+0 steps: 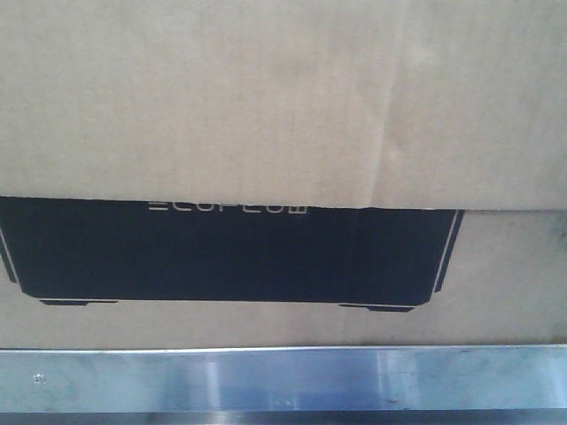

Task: Grab box from left shelf to table start
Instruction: 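Move both grippers to the sides of the brown ECOFLOW box on the shelf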

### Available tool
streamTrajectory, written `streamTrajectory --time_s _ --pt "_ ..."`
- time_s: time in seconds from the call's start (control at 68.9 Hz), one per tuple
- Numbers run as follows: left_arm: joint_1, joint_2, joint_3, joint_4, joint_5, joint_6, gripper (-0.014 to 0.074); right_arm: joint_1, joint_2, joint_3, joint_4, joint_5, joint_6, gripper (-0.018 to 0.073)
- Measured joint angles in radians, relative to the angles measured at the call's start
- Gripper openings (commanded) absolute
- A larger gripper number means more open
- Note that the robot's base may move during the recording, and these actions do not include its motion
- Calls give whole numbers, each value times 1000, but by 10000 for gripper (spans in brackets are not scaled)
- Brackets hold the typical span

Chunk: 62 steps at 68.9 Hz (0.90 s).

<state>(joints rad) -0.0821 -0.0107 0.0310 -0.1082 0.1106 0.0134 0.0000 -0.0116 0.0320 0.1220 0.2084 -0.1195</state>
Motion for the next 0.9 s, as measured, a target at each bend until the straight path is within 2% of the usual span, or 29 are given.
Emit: streamTrajectory --time_s 0.218,0.494,0.61,0.769,0.9 --pt "0 0 0 44 0 0 -100 0 0 0 0 0 0 52" --pt "0 0 0 47 0 0 -100 0 0 0 0 0 0 52" --pt "0 0 0 47 -54 0 -100 0 0 0 0 0 0 52" --pt "0 0 -2 6 -221 0 -100 0 0 0 0 0 0 52" --pt "0 0 -93 0 -173 0 -99 0 0 0 0 0 0 52"
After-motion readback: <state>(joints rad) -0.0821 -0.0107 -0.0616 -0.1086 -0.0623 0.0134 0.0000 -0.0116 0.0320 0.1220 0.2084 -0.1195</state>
